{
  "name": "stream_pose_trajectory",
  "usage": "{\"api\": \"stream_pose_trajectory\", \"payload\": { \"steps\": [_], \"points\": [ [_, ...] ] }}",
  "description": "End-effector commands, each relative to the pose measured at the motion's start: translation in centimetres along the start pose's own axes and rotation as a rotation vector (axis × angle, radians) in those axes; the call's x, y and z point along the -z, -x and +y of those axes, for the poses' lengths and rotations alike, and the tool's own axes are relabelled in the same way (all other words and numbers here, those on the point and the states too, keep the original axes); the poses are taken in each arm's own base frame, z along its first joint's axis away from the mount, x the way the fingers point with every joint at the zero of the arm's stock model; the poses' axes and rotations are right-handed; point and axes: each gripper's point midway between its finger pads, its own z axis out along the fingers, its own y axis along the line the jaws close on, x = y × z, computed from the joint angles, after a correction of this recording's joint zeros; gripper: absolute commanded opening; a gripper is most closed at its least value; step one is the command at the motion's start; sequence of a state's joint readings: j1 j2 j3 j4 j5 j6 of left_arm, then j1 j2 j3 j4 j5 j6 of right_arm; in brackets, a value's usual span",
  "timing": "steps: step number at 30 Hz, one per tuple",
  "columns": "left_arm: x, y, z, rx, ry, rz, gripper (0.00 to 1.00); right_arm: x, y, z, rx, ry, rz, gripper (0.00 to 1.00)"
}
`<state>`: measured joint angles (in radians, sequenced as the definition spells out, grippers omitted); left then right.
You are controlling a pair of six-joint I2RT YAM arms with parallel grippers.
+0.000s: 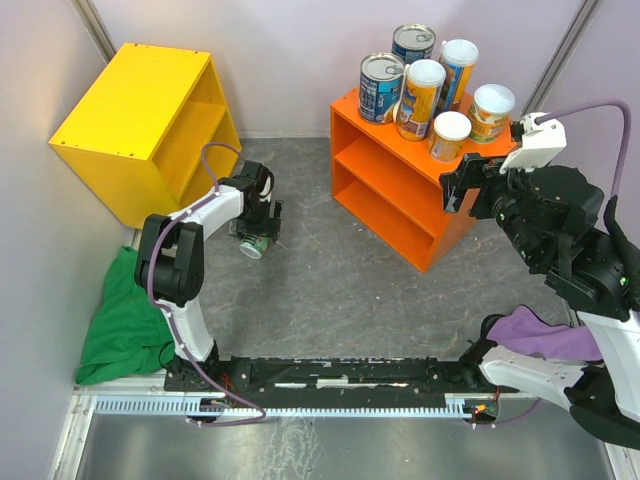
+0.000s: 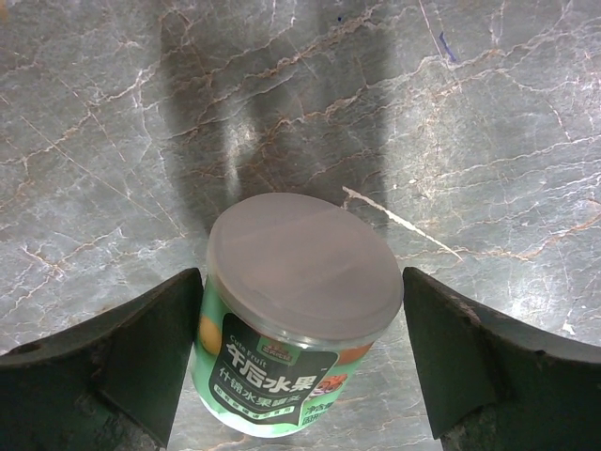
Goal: Place and organize the canned foods onto the counter
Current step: Pick up the canned food from the center of the board.
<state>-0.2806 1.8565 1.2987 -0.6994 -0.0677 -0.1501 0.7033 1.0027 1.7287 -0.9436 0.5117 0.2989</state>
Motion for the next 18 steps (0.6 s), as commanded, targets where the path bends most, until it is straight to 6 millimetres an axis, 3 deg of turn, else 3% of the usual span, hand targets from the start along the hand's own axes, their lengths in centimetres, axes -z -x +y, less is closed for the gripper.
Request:
{"api": "stream_pose_trajectory", "payload": {
  "steps": [1,18],
  "points": [
    [-0.6,1.1,0.0,-0.055,-0.020,-0.033,0.91,0.0,0.5,0.3,-0.015,0.012,-0.021,0.92],
    [-1.9,0.4,-1.1,-0.062,-0.077,0.007,0.61,-0.1,0.2,0.4,-0.029,0.011,-0.008,0.92]
  ]
}}
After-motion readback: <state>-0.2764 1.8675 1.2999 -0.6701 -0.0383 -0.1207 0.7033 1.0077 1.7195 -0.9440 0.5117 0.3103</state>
